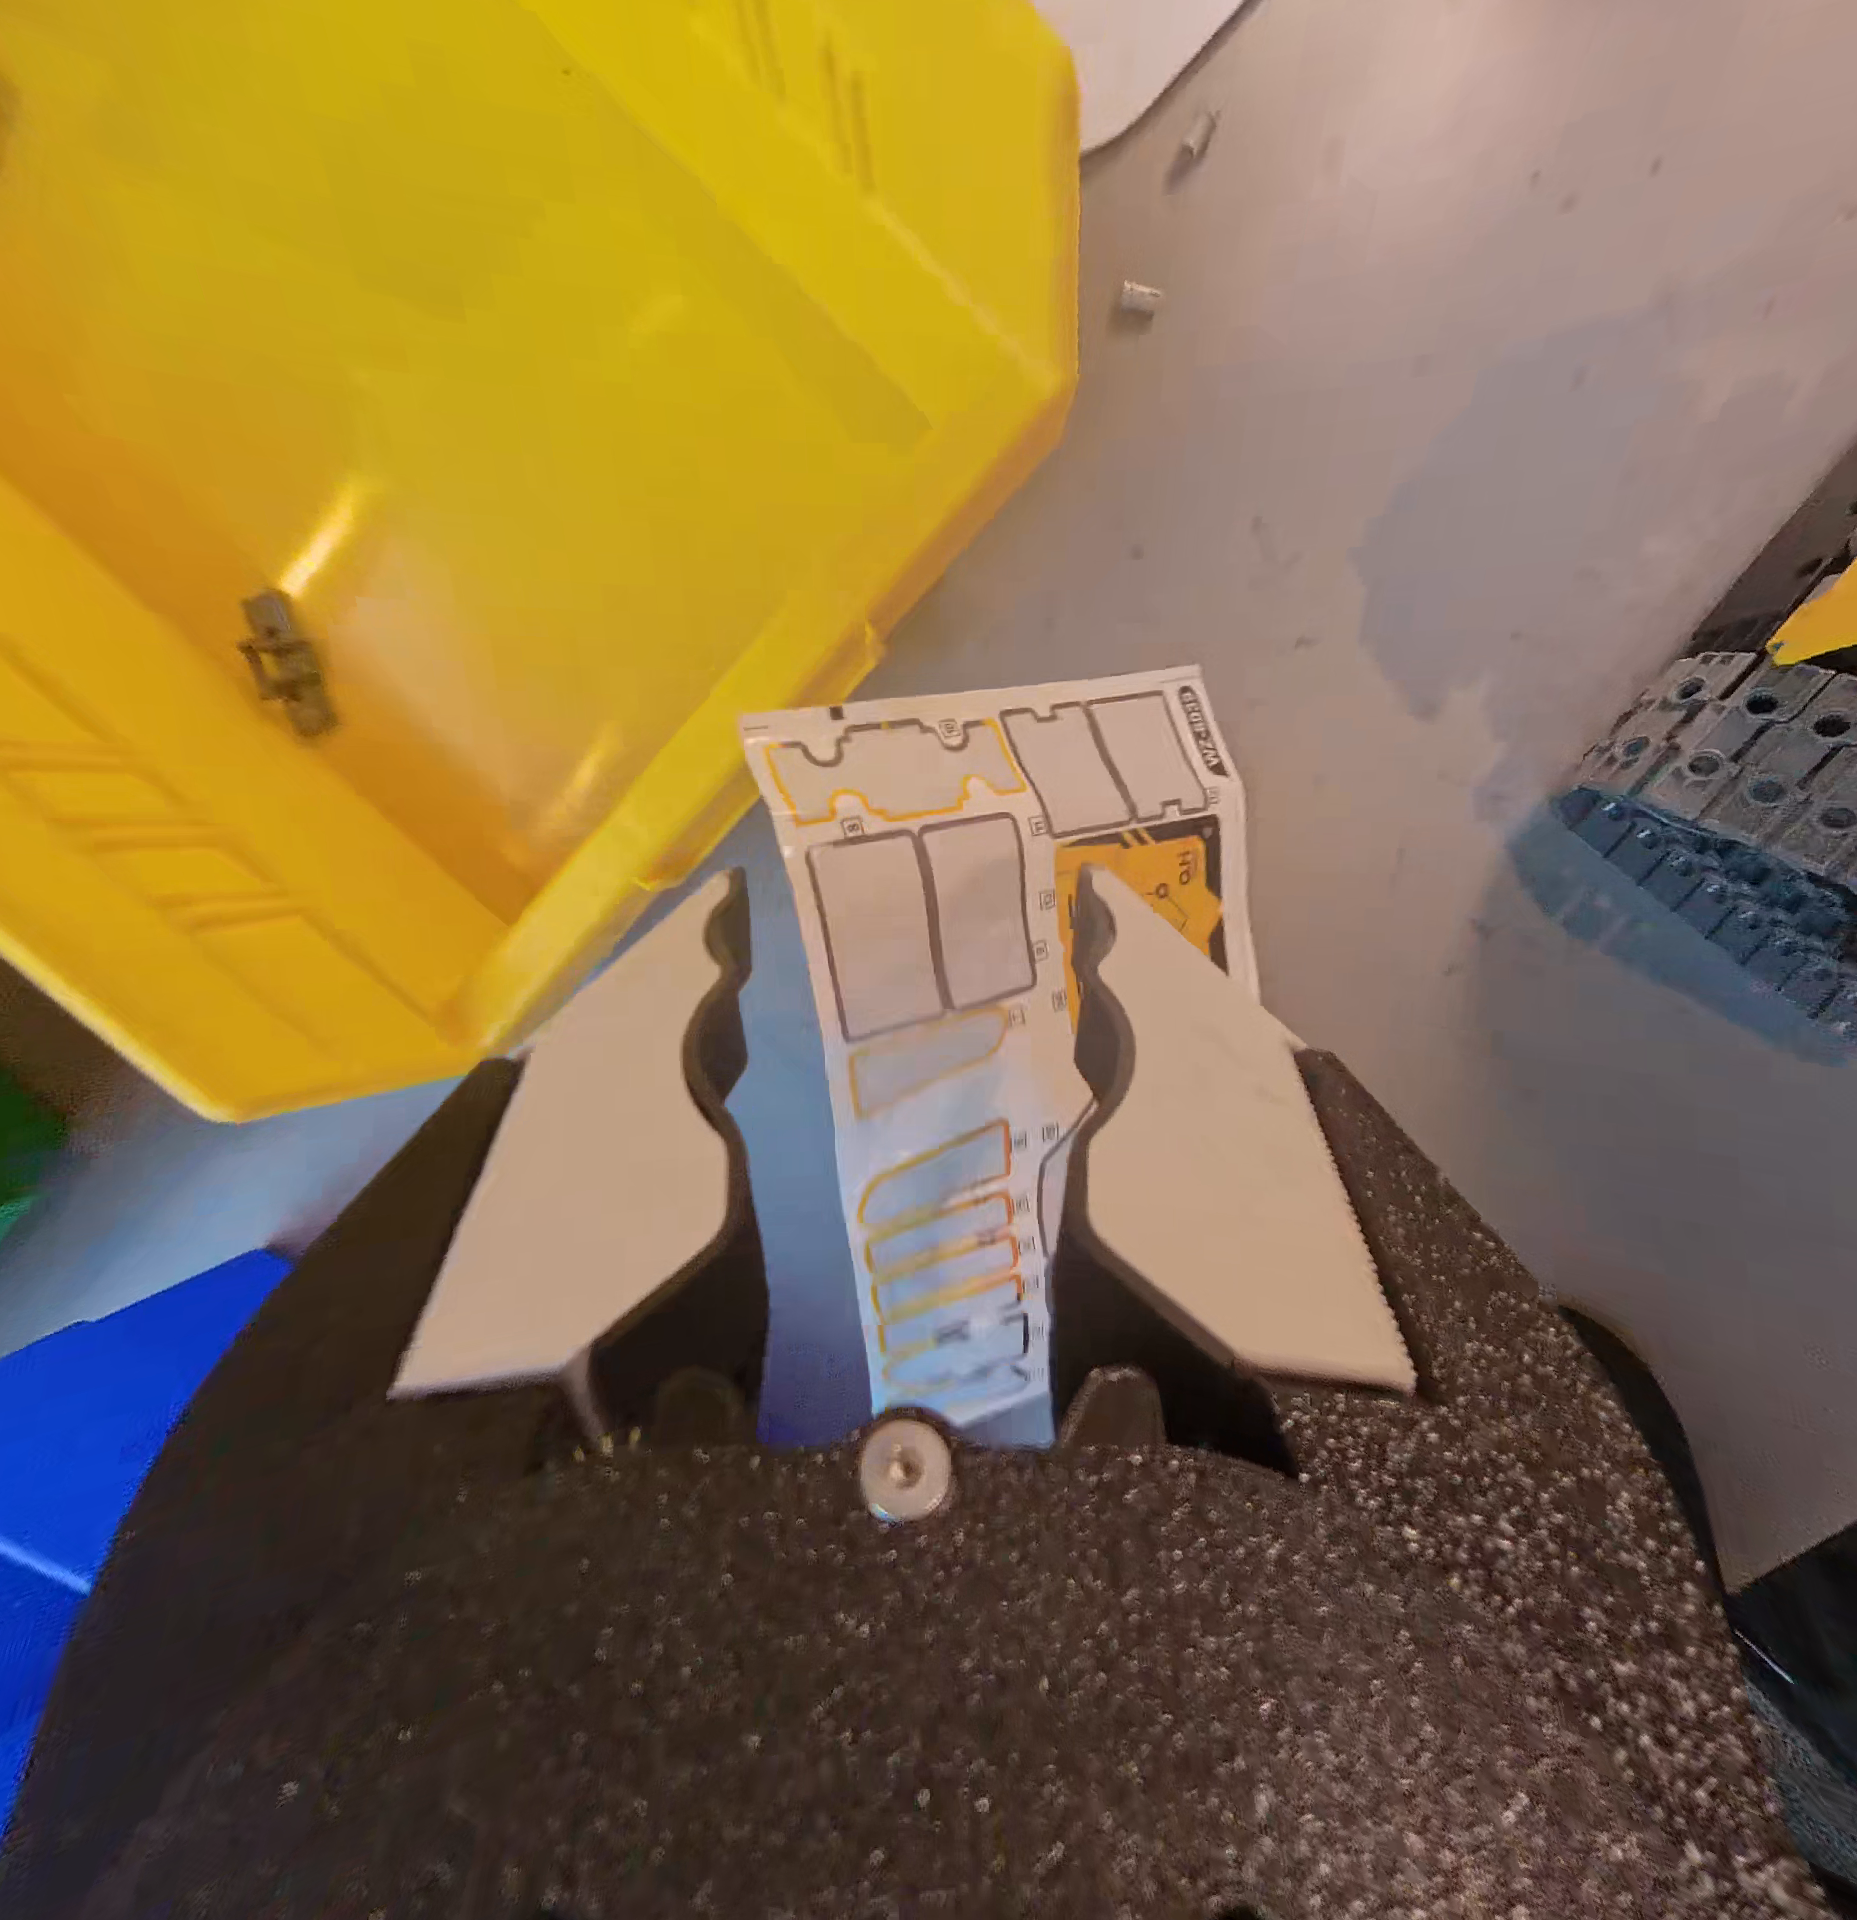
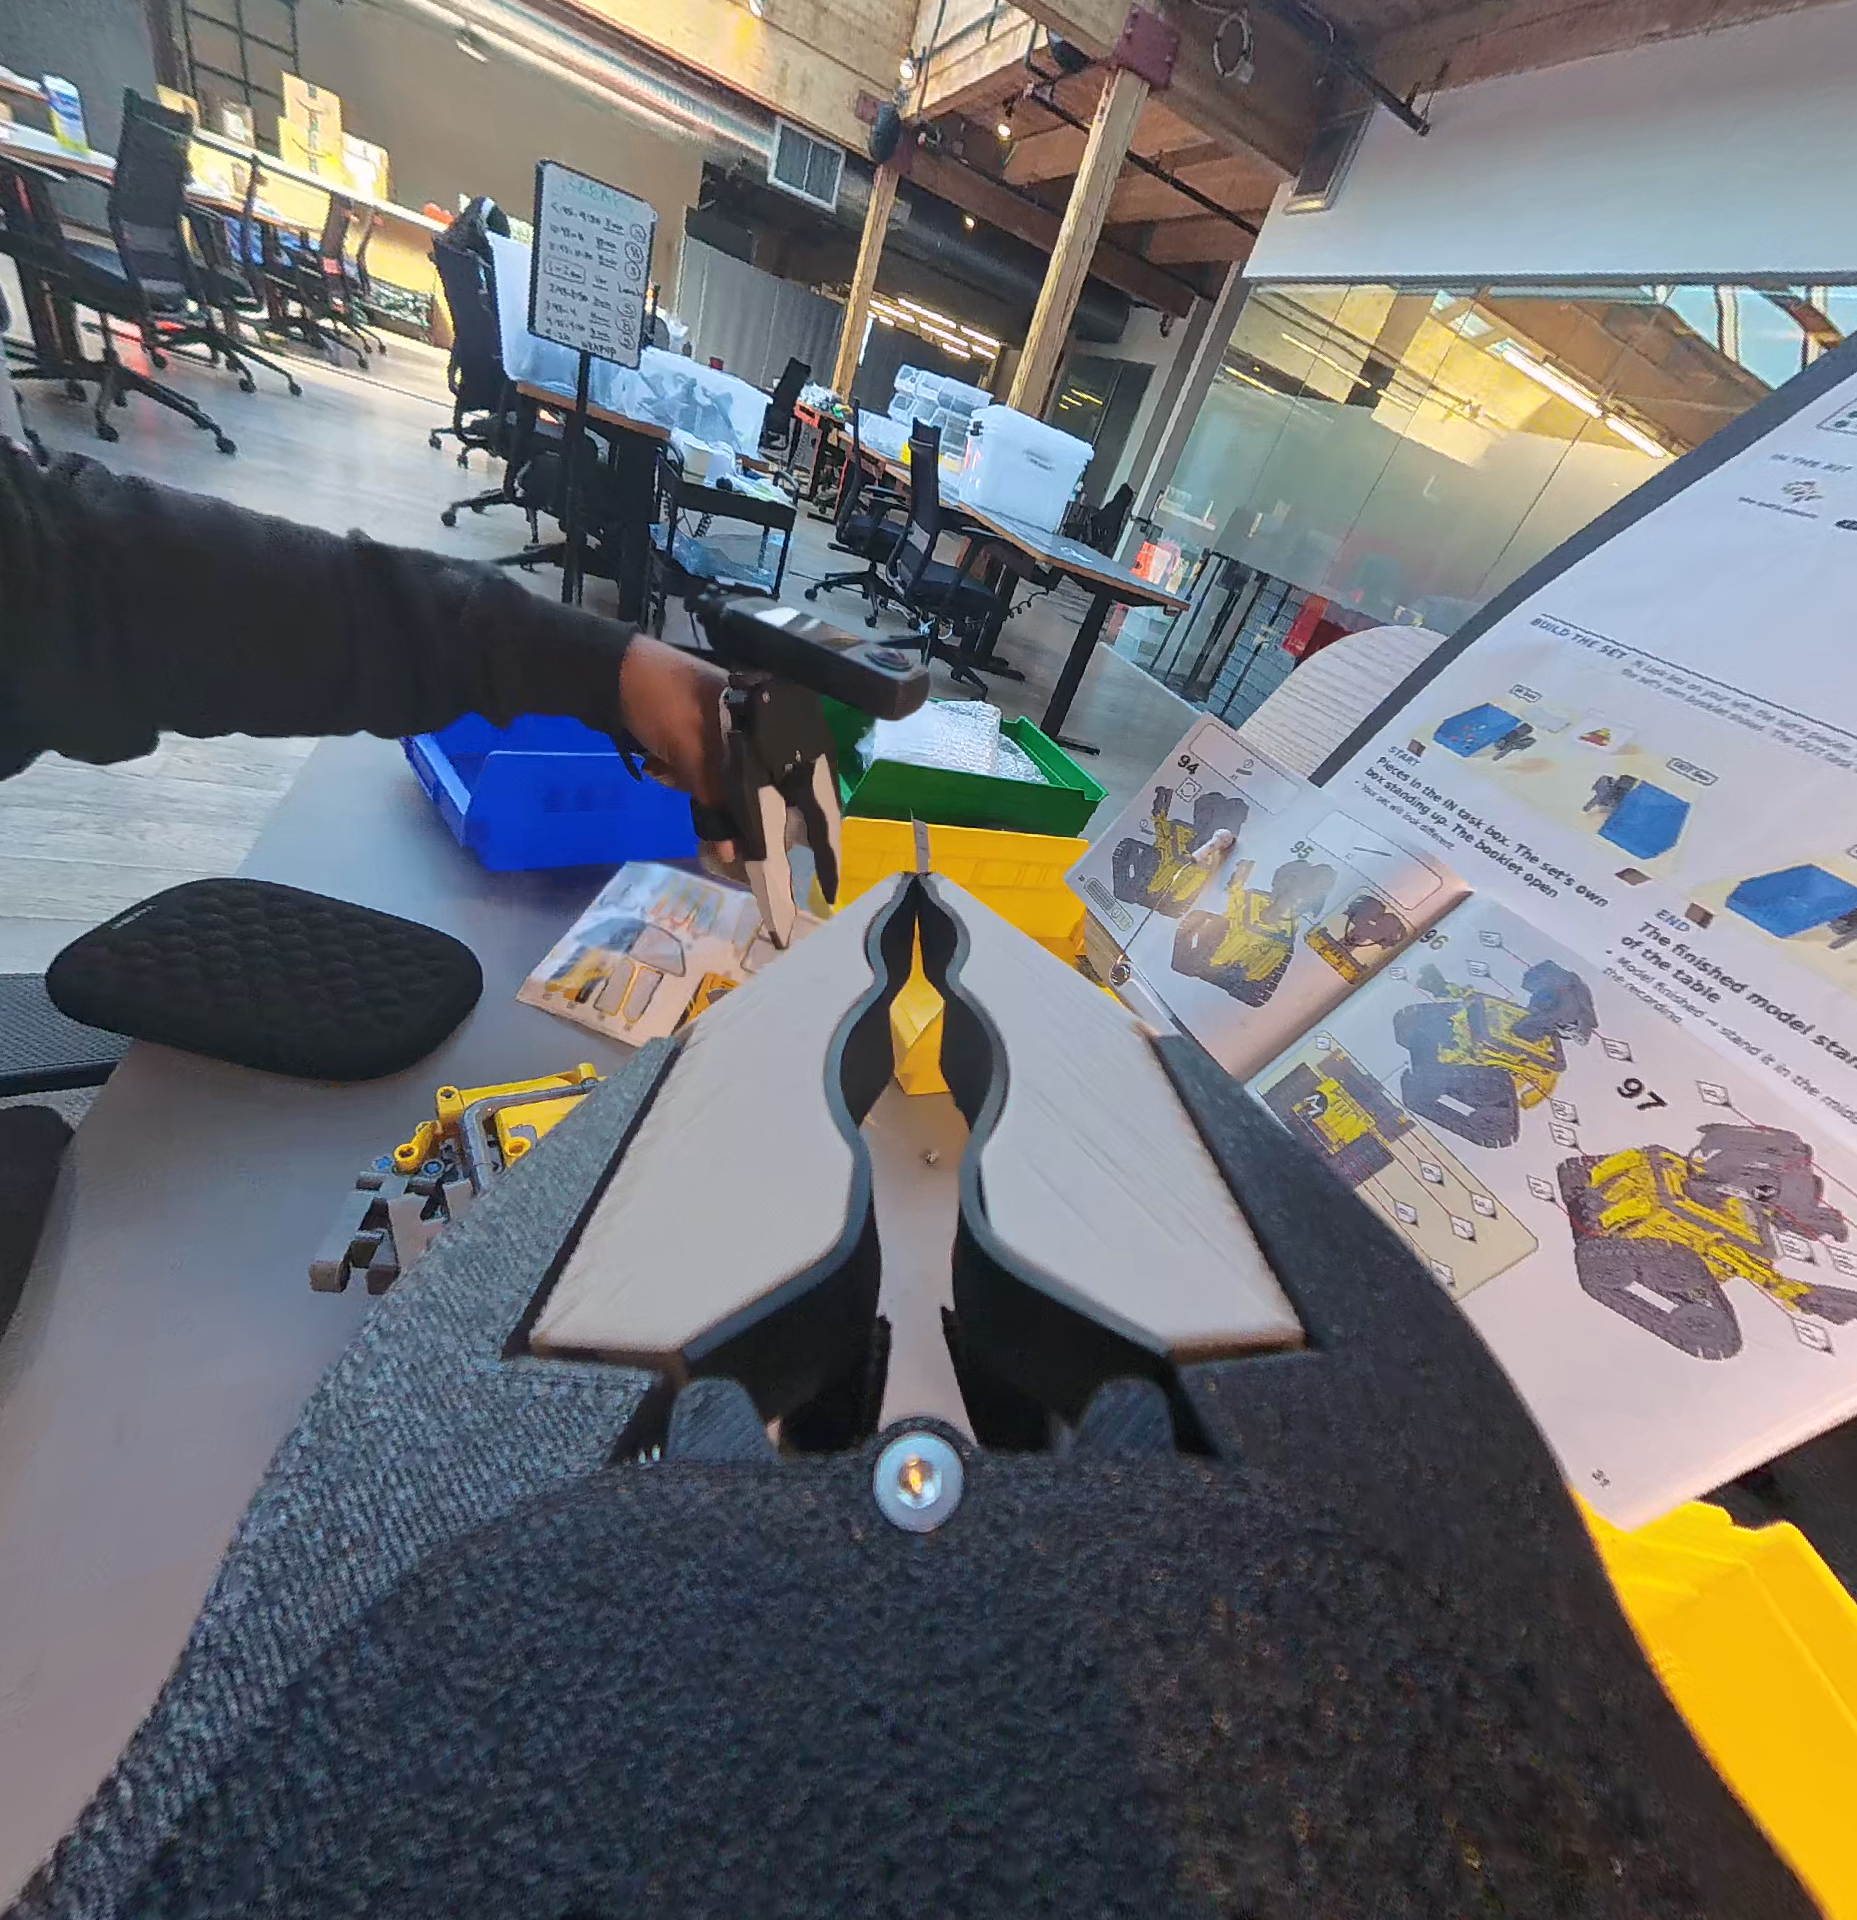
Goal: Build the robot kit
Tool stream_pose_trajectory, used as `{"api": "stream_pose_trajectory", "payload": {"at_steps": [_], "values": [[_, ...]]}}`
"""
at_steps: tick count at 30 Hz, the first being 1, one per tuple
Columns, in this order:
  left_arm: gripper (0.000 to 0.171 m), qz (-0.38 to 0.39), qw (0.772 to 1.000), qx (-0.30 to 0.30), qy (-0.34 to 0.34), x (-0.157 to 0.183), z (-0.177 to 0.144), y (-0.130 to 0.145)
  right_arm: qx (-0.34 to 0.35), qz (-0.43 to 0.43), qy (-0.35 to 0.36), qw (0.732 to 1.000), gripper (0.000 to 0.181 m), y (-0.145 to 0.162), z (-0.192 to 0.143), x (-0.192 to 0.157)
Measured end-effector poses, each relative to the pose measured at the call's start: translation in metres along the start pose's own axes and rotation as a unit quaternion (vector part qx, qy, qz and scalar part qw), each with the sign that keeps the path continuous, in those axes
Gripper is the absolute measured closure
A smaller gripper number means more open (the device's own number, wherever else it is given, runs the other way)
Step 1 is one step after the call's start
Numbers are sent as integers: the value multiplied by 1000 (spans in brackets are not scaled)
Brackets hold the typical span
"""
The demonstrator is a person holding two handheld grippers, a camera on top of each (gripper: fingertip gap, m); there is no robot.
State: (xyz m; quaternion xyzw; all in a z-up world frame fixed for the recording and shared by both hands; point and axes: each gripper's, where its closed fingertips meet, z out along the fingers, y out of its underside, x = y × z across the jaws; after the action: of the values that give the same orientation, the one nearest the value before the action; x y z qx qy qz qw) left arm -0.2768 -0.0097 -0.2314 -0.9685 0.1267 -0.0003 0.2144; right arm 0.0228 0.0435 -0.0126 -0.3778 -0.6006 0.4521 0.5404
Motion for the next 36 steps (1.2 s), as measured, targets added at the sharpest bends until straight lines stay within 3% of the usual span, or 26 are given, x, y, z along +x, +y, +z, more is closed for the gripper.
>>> {"api": "stream_pose_trajectory", "payload": {"at_steps": [2,4,7,12,15,19,23,25,29,33,36], "values": [[104,-6,999,32,-10,-4,-14,-11,-1,5,0,1000,181,3,1,2],[105,-2,996,90,22,14,-31,-27,-5,4,2,1000,181,6,2,3],[104,56,974,184,116,81,-53,-50,-5,4,3,1000,181,8,4,3],[99,145,929,263,215,173,-51,-63,-12,16,1,1000,181,17,9,3],[88,82,904,281,312,186,-41,-72,-23,13,1,1000,181,23,11,1],[57,-96,814,287,495,181,-37,-78,-47,5,7,999,181,35,6,0],[55,-167,753,279,572,188,-36,-82,-69,29,3,997,181,64,0,-4],[68,-163,751,281,576,195,-39,-88,-75,38,9,996,181,83,-4,-6],[98,-127,769,316,541,196,-46,-106,-68,51,26,996,181,108,-14,-9],[100,-7,796,347,497,206,-55,-106,-58,52,49,996,181,116,-24,-2],[100,102,802,393,439,214,-64,-99,-48,52,65,995,181,119,-28,6]]}}
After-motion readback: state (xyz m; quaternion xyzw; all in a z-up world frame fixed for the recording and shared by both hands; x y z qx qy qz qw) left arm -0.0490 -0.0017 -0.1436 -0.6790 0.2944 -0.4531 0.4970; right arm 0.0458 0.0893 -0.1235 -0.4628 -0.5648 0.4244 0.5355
